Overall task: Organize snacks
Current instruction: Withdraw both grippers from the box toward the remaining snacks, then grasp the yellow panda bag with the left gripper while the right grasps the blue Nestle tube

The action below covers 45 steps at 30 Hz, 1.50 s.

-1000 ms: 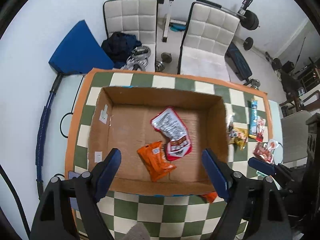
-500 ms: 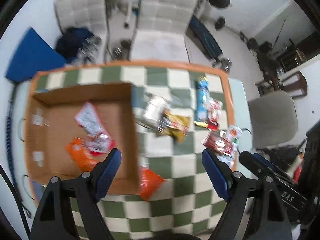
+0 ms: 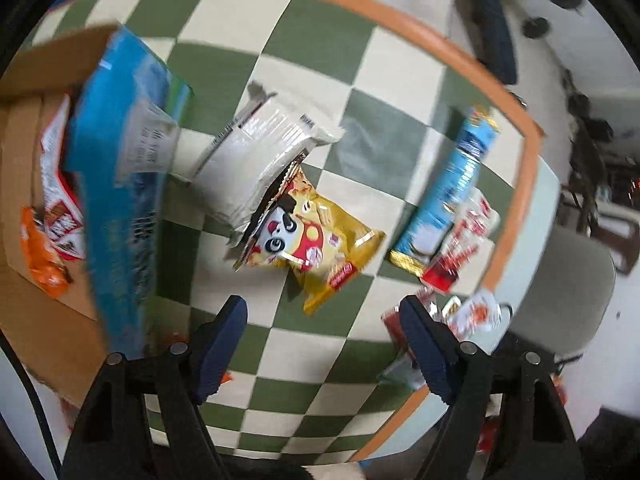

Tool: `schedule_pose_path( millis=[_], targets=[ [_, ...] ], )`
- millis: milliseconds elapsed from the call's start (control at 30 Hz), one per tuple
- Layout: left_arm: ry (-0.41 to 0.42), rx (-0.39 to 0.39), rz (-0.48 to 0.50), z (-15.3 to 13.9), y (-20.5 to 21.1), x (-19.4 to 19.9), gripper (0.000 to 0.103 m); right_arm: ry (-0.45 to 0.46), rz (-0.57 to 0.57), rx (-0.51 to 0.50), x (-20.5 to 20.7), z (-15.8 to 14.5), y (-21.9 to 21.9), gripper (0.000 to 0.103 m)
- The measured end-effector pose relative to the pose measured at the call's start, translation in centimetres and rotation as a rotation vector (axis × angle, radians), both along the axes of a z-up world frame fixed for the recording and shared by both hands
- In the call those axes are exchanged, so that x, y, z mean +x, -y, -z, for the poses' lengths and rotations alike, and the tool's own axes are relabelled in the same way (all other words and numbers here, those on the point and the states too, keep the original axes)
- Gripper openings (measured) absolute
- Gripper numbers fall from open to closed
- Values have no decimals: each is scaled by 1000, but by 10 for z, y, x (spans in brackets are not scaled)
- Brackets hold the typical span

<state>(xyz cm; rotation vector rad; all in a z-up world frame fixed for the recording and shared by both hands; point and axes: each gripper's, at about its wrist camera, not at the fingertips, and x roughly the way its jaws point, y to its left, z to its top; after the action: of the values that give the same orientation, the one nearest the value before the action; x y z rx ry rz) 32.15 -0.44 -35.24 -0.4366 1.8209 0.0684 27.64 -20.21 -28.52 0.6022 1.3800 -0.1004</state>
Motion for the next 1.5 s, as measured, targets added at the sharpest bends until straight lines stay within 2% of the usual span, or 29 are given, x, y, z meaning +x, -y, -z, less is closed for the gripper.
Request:
schedule_pose_path(
  millis=[300,433,467,500,600,667,767,867,900,933,1100,1267,1500],
  targets=[
    [-74,99,-60,47,5,14,78,-33,-131,27,68,45,-11,89],
    [-94,104,-104,60,-3,14,78,-71,-219,48,107,74,-33,89],
    [-98,104,-122,63,-6,13,76,-85,-238,54,117,82,-39,89],
    [-101,108,-130,65,-8,13,66,-95,-253,57,124,89,-44,89],
    [-108,100,-151,72,-13,11,60,-130,-290,45,145,111,-58,87],
    [-91,92,-152,70,-14,11,53,-147,-308,47,153,122,-65,82],
    [-58,128,-108,65,-5,12,45,-173,-338,34,165,138,-77,70],
    [-21,176,-37,58,4,14,43,-197,-370,6,171,152,-87,51],
    [-13,186,-24,57,7,15,42,-205,-382,-11,172,156,-91,39],
    [-1,198,-4,55,9,15,42,-204,-393,-30,173,158,-93,27],
    [24,227,58,48,19,14,38,-162,-420,-64,168,155,-99,17],
    [44,228,94,38,33,5,38,-139,-429,-61,160,146,-98,16],
    [104,192,139,10,38,-11,37,-85,-420,-16,136,112,-90,16]
  ],
)
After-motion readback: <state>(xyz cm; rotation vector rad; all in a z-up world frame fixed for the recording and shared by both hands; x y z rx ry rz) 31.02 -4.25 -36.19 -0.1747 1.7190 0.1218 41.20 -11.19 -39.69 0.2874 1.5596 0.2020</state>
